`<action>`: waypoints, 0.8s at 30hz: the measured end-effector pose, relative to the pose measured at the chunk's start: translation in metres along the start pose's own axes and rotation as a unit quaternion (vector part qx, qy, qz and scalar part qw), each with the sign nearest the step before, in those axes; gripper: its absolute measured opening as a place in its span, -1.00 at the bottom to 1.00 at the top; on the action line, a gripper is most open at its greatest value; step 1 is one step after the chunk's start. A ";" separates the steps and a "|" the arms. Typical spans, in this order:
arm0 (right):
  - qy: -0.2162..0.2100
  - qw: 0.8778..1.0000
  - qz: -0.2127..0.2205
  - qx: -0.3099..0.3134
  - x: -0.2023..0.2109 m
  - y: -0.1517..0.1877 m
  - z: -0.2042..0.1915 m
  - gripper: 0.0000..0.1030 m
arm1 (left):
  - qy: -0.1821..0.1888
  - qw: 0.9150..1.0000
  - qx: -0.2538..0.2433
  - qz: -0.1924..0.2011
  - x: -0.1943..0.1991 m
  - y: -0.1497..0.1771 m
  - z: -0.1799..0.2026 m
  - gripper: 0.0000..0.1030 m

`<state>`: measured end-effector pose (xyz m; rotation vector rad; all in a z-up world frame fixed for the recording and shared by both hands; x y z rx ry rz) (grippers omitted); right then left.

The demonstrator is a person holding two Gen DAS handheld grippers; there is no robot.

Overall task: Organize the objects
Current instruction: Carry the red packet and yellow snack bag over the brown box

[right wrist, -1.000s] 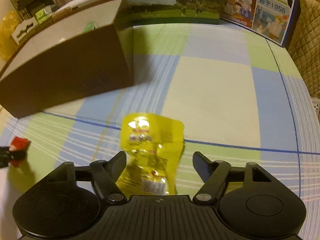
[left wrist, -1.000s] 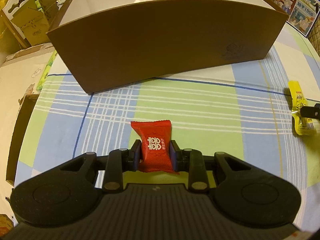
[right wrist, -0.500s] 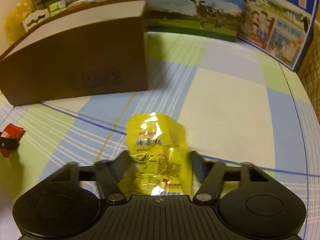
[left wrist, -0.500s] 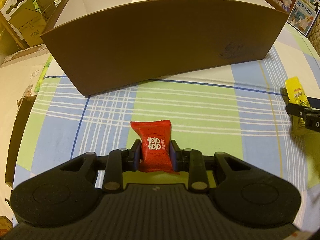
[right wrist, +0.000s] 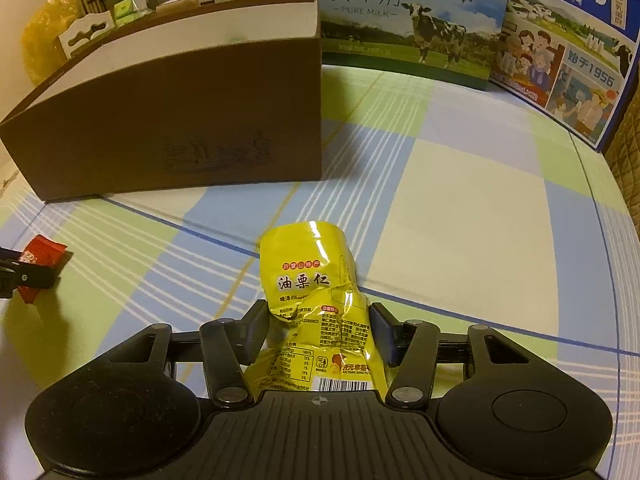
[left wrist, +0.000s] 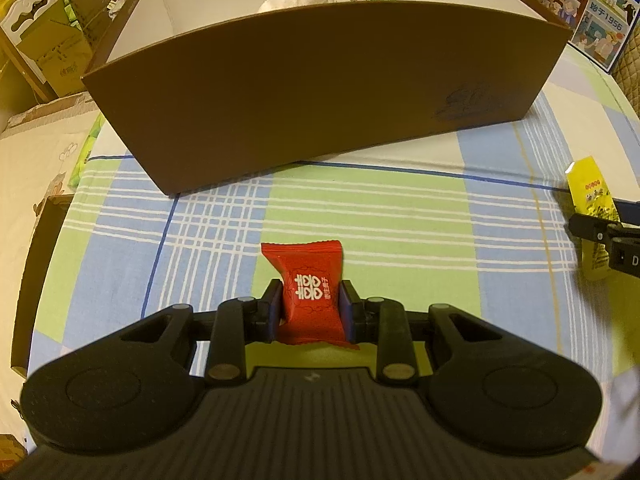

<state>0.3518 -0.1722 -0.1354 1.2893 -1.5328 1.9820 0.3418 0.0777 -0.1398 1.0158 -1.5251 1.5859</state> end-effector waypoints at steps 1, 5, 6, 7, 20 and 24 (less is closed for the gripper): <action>-0.002 1.000 0.001 0.000 0.002 -0.001 -0.001 -0.01 | 0.001 1.000 0.000 0.001 0.001 0.000 0.000 -0.52; -0.009 1.000 0.011 -0.001 0.009 -0.008 -0.005 -0.01 | 0.002 1.000 -0.001 0.006 0.006 -0.001 0.001 -0.52; -0.011 1.000 0.014 -0.002 0.011 -0.010 -0.006 -0.01 | 0.002 1.000 -0.001 0.007 0.007 -0.002 0.001 -0.52; -0.013 1.000 0.017 -0.002 0.013 -0.013 -0.007 -0.01 | 0.003 1.000 0.000 0.009 0.008 -0.002 0.001 -0.52; -0.061 0.996 0.065 0.000 0.050 -0.049 -0.024 -0.01 | 0.027 0.999 0.001 0.047 0.043 -0.020 0.003 -0.52; -0.080 0.993 0.081 0.004 0.060 -0.066 -0.033 -0.01 | 0.036 0.997 0.001 0.066 0.060 -0.030 0.005 -0.52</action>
Point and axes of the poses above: each gripper's, at about its wrist camera, not at the fingertips, and x roughly against the way its jaws point, z to its right, y to its underside, the point moved 5 cm from there along -x, roughly the way its jaws point, and after that the axes turned 6 degrees about x, right-handed, at the moved point
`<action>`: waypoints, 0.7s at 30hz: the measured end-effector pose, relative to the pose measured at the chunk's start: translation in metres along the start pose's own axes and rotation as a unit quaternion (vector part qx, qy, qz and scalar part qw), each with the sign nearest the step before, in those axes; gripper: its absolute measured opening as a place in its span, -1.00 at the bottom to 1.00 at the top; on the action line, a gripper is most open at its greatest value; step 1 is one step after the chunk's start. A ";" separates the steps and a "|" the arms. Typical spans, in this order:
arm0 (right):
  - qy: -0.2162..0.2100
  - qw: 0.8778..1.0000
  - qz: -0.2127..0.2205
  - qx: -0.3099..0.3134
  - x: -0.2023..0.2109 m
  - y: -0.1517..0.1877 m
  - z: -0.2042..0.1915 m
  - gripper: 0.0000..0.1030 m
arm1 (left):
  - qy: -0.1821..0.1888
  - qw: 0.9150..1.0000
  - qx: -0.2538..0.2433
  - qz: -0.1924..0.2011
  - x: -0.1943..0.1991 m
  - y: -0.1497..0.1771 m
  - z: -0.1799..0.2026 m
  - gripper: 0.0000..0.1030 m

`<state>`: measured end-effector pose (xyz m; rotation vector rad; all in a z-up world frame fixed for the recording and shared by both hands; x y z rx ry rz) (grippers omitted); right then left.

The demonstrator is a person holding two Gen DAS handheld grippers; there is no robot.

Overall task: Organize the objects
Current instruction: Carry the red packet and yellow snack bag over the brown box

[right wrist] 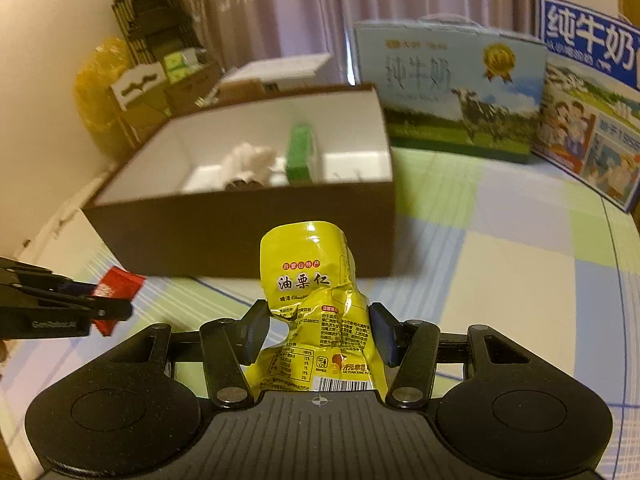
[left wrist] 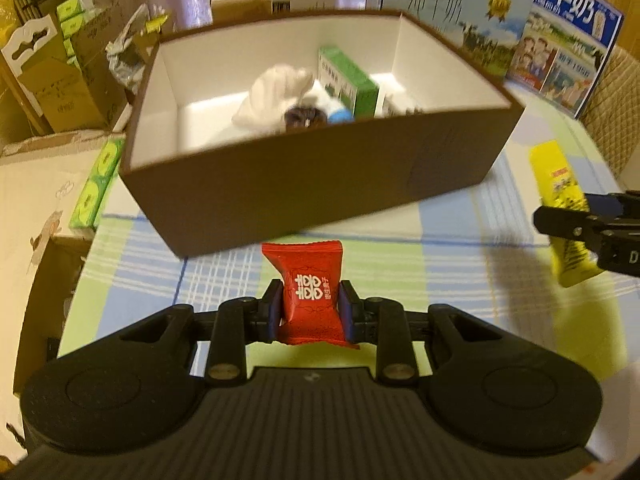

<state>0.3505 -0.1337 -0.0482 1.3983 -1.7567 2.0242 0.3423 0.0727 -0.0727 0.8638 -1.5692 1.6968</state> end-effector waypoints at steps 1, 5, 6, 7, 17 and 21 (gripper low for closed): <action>-0.005 1.000 0.004 0.001 0.001 -0.005 -0.003 -0.01 | 0.003 1.000 0.000 0.005 0.004 -0.004 0.000 -0.52; -0.024 0.999 0.020 0.008 0.002 -0.025 -0.013 -0.01 | 0.011 1.000 0.001 0.026 0.018 -0.020 0.002 -0.52; -0.028 0.999 0.024 0.010 0.002 -0.031 -0.015 -0.01 | 0.013 0.999 0.001 0.032 0.021 -0.026 0.002 -0.52; -0.031 0.999 0.027 0.012 0.001 -0.036 -0.017 -0.01 | 0.014 0.999 0.000 0.037 0.023 -0.029 0.002 -0.52; -0.051 0.997 0.058 0.020 -0.021 -0.096 -0.029 -0.01 | 0.007 0.997 0.001 0.083 0.029 -0.084 -0.008 -0.52; -0.056 0.997 0.058 0.016 -0.037 -0.115 -0.032 -0.01 | 0.003 0.996 0.005 0.089 0.021 -0.106 -0.015 -0.52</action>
Point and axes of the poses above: each gripper's, at about its wrist camera, not at the fingertips, and x roughly against the way its jaws point, z to its right, y to its underside, the point moved 5 cm from there along -x, roughly the way its jaws point, and after that the axes turned 6 degrees about x, right-handed, at the moved point
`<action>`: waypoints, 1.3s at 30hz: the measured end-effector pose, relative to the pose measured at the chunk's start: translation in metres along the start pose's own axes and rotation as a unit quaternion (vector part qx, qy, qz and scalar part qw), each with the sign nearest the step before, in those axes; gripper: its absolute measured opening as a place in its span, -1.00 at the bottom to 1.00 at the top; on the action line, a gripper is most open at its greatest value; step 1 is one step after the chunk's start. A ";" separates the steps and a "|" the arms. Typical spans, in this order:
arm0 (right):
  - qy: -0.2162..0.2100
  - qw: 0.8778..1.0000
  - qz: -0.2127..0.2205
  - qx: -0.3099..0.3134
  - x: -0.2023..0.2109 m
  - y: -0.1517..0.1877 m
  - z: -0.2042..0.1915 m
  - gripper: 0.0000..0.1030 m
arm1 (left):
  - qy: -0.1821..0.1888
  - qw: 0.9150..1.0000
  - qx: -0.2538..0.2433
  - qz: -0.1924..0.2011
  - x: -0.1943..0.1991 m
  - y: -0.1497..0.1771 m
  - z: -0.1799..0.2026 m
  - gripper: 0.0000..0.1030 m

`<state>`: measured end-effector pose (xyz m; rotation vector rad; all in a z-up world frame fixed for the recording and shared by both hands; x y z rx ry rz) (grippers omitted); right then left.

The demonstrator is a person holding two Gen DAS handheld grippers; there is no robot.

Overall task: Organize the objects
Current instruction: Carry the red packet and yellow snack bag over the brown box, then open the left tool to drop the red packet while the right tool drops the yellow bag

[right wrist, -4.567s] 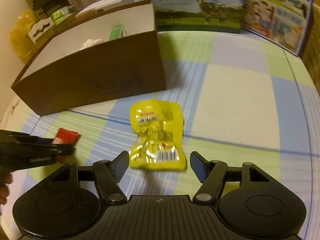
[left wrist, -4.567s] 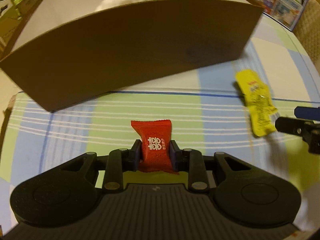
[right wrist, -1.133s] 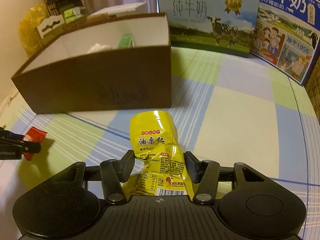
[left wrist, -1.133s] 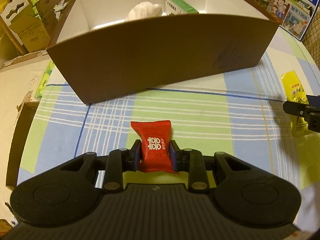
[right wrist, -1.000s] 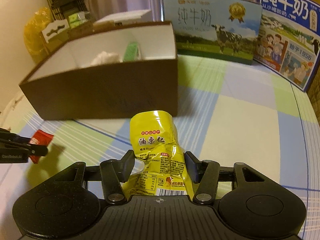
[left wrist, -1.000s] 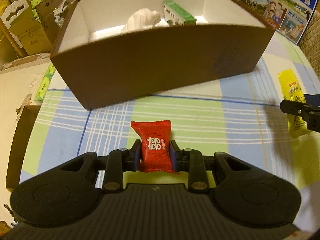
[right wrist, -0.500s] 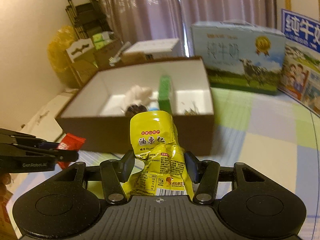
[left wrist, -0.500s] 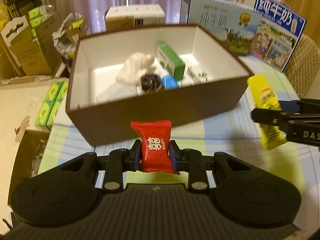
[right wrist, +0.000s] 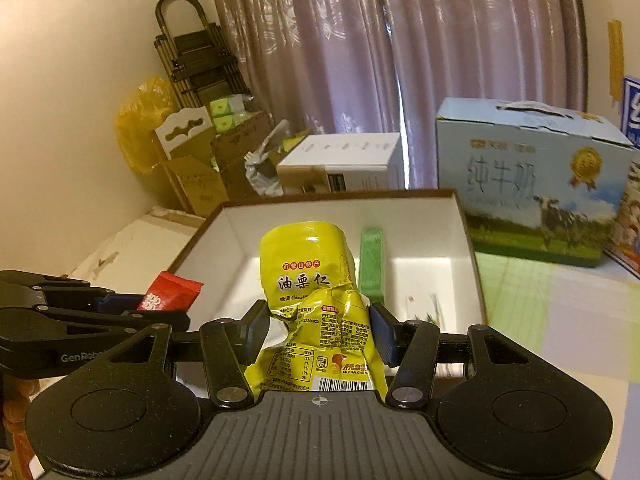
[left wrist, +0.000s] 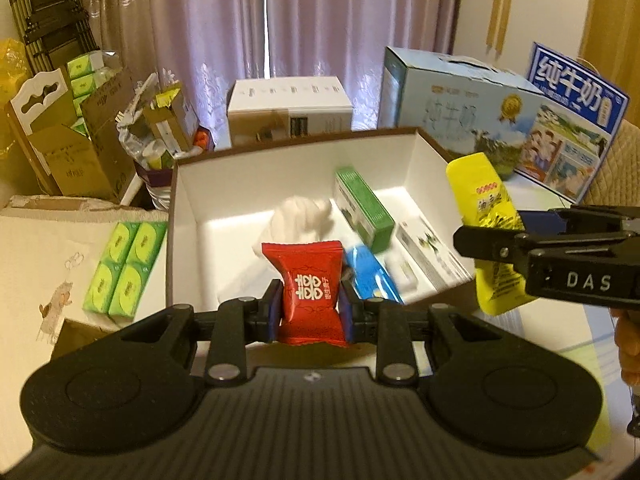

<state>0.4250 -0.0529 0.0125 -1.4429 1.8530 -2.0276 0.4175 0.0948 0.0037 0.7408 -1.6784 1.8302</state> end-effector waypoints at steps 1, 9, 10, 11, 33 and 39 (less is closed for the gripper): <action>-0.001 1.000 0.000 -0.001 -0.006 -0.004 0.000 -0.01 | -0.003 1.000 -0.001 0.001 -0.003 -0.005 -0.002 -0.52; 0.003 1.000 -0.018 -0.009 -0.058 -0.025 0.003 -0.01 | -0.022 1.000 -0.009 -0.010 -0.043 -0.034 -0.018 -0.52; 0.005 1.000 -0.021 -0.009 -0.065 -0.026 0.004 -0.01 | -0.024 1.000 -0.008 -0.014 -0.050 -0.036 -0.021 -0.52; 0.006 1.000 -0.024 -0.009 -0.072 -0.027 0.005 -0.01 | -0.025 1.000 -0.008 -0.016 -0.054 -0.038 -0.023 -0.52; 0.029 0.998 -0.046 -0.019 -0.132 -0.038 0.020 0.00 | -0.044 0.998 0.004 -0.042 -0.128 -0.064 -0.052 -0.27; 0.030 0.998 -0.046 -0.020 -0.135 -0.042 0.021 0.02 | -0.045 0.998 0.006 -0.039 -0.128 -0.066 -0.056 0.03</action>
Point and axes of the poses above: each gripper's, at about its wrist camera, not at the fingertips, and x roughly against the way its jaws point, z to its right, y to its underside, the point moved 5 cm from there along -x, roughly the way its jaws point, and after that the axes turned 6 degrees about x, right-handed, at the moved point
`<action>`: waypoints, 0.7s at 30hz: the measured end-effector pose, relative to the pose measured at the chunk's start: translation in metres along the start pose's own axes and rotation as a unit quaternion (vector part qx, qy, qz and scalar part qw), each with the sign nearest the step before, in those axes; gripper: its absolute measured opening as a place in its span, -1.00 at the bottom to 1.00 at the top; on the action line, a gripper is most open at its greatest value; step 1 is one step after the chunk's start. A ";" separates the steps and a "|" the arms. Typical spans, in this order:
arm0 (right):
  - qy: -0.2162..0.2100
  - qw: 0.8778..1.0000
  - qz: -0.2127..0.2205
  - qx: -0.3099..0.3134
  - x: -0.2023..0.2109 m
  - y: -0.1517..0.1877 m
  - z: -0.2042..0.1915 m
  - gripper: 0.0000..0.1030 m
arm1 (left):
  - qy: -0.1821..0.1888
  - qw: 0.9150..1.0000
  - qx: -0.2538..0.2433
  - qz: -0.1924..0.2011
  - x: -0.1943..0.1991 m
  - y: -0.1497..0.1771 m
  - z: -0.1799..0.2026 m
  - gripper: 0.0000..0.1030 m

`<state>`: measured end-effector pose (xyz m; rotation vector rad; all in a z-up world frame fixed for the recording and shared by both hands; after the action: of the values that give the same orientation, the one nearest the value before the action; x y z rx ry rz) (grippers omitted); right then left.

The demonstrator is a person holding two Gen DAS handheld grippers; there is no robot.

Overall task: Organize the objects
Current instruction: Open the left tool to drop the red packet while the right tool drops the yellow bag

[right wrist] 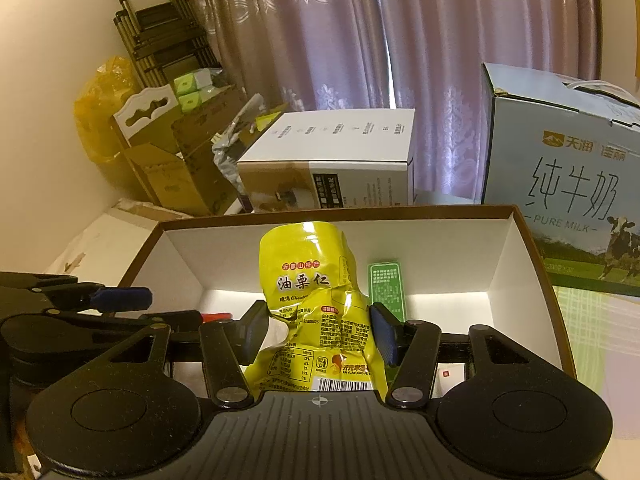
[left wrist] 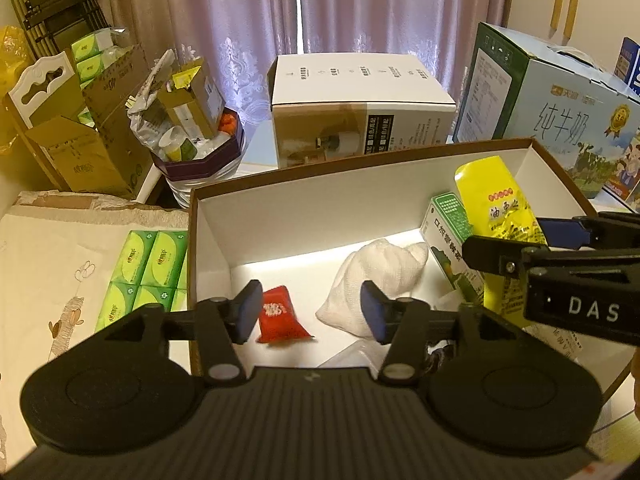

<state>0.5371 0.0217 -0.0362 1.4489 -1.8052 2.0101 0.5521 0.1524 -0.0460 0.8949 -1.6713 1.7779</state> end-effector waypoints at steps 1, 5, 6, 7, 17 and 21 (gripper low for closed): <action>0.000 1.000 0.000 0.000 -0.001 0.000 0.000 0.02 | -0.001 1.000 0.000 0.001 0.001 0.001 -0.001 0.04; -0.004 1.000 0.001 -0.011 -0.004 -0.003 0.000 0.12 | -0.001 1.000 0.003 0.002 0.002 0.002 -0.003 0.17; -0.002 1.000 0.003 -0.017 -0.004 -0.003 0.001 0.20 | 0.000 1.000 0.002 0.002 0.003 0.002 -0.004 0.22; 0.000 1.000 0.005 -0.022 -0.004 -0.005 0.002 0.28 | 0.000 1.000 0.002 0.002 0.005 0.003 -0.004 0.28; 0.005 0.999 0.026 -0.044 0.016 -0.011 0.013 0.40 | 0.013 1.000 0.003 0.019 0.028 0.011 -0.008 0.68; 0.010 0.998 0.029 -0.053 0.032 -0.004 0.017 0.43 | 0.024 0.999 0.003 0.026 0.042 0.016 -0.005 0.80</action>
<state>0.5315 -0.0072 -0.0145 1.3565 -1.9352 1.9144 0.5125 0.1533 -0.0238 0.8112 -1.6749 1.8249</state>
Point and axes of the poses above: each gripper's, at about its wrist camera, not at the fingertips, and x roughly against the way its jaws point, z to its right, y to its underside, the point moved 5 cm from there along -x, roughly the way its jaws point, and after that the axes turned 6 degrees about x, right-handed, at the moved point
